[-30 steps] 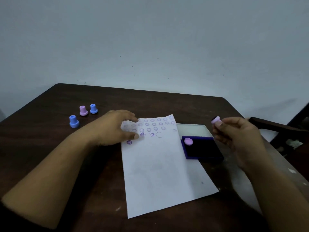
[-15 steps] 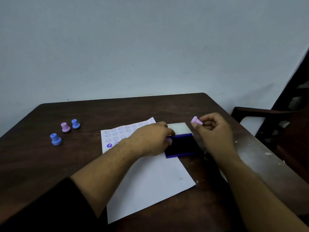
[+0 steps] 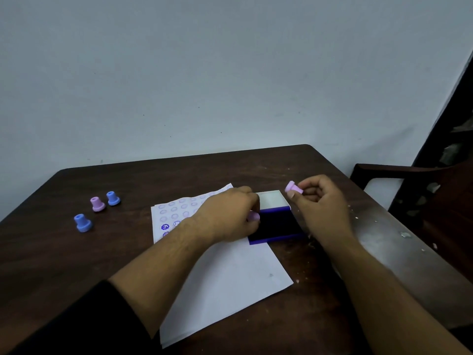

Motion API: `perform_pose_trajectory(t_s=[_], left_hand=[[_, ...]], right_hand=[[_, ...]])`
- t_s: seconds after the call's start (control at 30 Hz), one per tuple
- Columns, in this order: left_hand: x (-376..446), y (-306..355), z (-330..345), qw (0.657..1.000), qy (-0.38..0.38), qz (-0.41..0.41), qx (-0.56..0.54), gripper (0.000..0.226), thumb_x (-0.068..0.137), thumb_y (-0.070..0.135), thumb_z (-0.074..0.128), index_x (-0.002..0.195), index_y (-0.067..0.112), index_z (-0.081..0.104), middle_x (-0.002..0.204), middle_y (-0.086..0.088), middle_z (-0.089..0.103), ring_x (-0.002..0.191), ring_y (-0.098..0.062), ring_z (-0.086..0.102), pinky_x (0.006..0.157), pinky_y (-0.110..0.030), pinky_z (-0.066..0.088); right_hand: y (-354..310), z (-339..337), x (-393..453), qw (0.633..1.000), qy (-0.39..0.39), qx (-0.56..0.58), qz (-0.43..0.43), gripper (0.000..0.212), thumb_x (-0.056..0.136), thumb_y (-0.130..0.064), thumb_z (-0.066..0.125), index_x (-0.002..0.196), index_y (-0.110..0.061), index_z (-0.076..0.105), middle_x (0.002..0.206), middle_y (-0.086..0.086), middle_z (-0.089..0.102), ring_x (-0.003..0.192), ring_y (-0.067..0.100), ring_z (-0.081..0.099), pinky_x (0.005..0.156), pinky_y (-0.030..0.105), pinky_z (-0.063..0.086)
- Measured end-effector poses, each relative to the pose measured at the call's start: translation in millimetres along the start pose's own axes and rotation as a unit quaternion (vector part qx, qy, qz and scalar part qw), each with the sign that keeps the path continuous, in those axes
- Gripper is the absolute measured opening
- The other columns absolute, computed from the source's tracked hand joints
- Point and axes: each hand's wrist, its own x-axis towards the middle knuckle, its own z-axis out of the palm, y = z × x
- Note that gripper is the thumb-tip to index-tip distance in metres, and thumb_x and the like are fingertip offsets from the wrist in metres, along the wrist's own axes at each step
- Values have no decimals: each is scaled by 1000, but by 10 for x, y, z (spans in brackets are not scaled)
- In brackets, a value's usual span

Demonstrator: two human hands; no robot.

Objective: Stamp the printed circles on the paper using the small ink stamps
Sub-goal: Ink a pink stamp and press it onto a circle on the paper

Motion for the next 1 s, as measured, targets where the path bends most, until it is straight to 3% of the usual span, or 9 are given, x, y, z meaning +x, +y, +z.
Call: perform_pose_trajectory(t_s=[0.2,0.3,0.4,0.47,0.6,0.73,0.87,1.0], left_hand=[[-307,-288,-350,994,58,-48,-84,10,89,33,68,99,33,68,93,16,66,81,-2,63,70,-25,53],[-698,-648,-469,990,65,-104,-70,14,91,29,69,104,34,71,96,17,67,85,0,64,74,-23,52],[-1174,-1063,-533,983,25,-183,-20,16,93,25,67,103,38,68,96,19,63,89,-4,63,80,-23,44],[-1485,-1297,-579,975,-32,-219,12,16,94,27,66,101,41,66,96,22,60,90,-3,60,83,-23,41],[-1971,-1588,-621,959,-91,-259,65,13,91,30,66,99,40,67,101,19,59,93,-1,57,82,-23,49],[-2268,-1734,-615,952,-86,-287,57,11,90,33,65,97,41,68,99,17,59,87,1,57,78,-22,50],[-2451,-1898,-668,948,-70,-308,45,9,92,33,66,92,43,65,93,19,57,83,1,55,70,-19,41],[-2571,-1991,-694,940,-51,-337,25,9,92,34,69,93,40,64,93,15,61,82,-4,58,72,-23,47]], right_hand=[[-39,-11,-18,1000,-11,0,-6,28,83,-56,78,88,-32,65,85,-26,70,81,-5,68,64,20,57],[-30,15,-13,999,-42,22,11,18,85,-42,81,89,-33,66,87,-24,72,82,-5,69,68,25,60],[-60,69,-41,988,-123,87,45,13,91,-24,76,96,-33,69,92,-13,79,85,6,75,77,34,63],[-117,118,-82,975,-176,122,53,10,97,-17,68,104,-23,70,99,-5,80,90,16,77,82,37,62],[-278,236,-148,959,-237,143,57,12,101,-16,62,107,-18,71,104,1,80,94,23,77,80,33,63],[-506,427,-190,955,-280,92,29,6,90,-28,72,95,-28,76,96,0,80,88,19,77,79,32,63],[-775,760,-246,948,-317,9,-4,10,87,-20,81,90,-25,73,86,-5,80,79,18,76,74,34,62],[-1106,1271,-384,930,-366,24,-32,9,87,-15,81,90,-20,74,83,1,79,78,19,77,74,37,64]])
